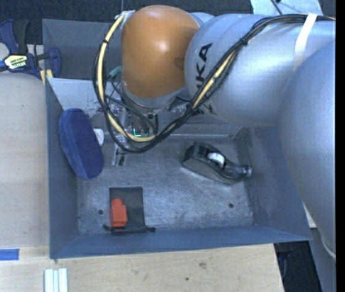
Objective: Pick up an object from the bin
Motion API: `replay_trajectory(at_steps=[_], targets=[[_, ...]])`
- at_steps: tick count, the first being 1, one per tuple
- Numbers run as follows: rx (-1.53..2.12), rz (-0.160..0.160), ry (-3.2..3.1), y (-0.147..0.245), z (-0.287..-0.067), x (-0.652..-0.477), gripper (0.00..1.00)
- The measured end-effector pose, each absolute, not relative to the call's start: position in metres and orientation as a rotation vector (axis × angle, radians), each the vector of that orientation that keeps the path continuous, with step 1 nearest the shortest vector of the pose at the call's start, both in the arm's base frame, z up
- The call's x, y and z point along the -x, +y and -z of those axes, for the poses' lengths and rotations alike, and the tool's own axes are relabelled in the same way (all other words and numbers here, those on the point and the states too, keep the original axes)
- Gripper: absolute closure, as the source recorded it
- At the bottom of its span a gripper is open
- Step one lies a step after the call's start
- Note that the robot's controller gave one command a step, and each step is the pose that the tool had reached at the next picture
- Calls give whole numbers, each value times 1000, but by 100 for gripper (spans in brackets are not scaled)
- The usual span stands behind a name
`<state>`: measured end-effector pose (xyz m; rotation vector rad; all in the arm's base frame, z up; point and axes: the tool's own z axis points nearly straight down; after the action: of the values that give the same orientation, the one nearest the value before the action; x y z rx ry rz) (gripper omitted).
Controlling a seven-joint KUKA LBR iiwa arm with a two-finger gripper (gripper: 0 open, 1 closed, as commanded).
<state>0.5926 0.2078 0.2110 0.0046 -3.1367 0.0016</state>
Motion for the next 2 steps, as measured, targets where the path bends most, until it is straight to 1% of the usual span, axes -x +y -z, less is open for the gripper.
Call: replay_trajectory(at_steps=[1,2], targets=[[60,-8,-3133,136,-160,-530,0],[176,-3,-3131,150,-66,-493,0]])
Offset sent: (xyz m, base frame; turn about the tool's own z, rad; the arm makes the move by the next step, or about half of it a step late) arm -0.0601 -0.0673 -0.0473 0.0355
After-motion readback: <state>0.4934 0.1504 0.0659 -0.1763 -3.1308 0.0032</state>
